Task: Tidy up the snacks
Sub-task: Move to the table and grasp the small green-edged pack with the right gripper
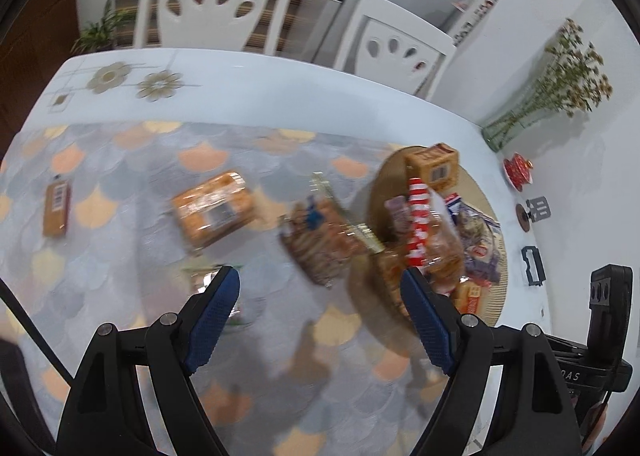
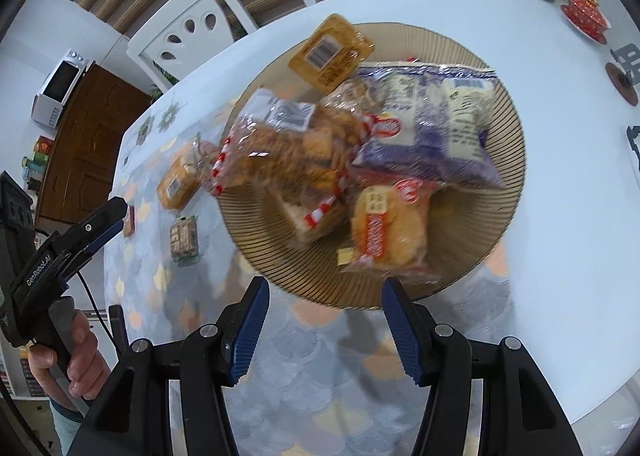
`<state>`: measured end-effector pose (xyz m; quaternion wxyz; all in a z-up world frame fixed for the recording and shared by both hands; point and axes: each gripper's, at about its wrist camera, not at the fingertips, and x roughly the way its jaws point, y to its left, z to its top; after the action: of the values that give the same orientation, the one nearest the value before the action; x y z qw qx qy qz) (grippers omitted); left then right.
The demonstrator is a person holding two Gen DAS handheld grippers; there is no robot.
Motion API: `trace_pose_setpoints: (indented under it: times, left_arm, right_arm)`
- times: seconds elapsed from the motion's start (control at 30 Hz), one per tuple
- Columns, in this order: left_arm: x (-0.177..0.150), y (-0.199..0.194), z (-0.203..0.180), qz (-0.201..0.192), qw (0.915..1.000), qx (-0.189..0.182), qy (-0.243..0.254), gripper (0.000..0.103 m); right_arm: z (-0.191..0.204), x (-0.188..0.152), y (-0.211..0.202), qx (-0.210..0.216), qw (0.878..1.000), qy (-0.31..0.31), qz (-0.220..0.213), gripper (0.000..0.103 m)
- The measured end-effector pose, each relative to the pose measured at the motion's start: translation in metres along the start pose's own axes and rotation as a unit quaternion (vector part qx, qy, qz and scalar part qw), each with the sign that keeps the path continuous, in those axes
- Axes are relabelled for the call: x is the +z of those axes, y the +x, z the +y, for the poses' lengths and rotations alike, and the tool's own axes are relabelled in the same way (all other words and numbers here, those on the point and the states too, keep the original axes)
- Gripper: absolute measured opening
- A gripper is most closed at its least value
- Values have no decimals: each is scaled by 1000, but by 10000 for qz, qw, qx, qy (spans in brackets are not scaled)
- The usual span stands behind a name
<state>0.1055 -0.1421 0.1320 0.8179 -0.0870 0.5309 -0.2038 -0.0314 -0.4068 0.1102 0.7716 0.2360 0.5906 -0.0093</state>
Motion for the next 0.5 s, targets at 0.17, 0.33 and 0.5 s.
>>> trace_pose_setpoints:
  times: [0.17,0.33,0.5]
  left_arm:
    - [-7,-14,35,-49,9994,115,-313,81]
    - [-11,-29,64,-138,9984,216,-514,81]
    - [-15,-42,91,-205,9971,343,-654,81]
  right_arm:
    - [17,-7,3,29,10000,-80,23,56]
    - [37,-13,10,92,9998,-152,89,57]
    - [61,-17,19,151,9994,-267,140,57]
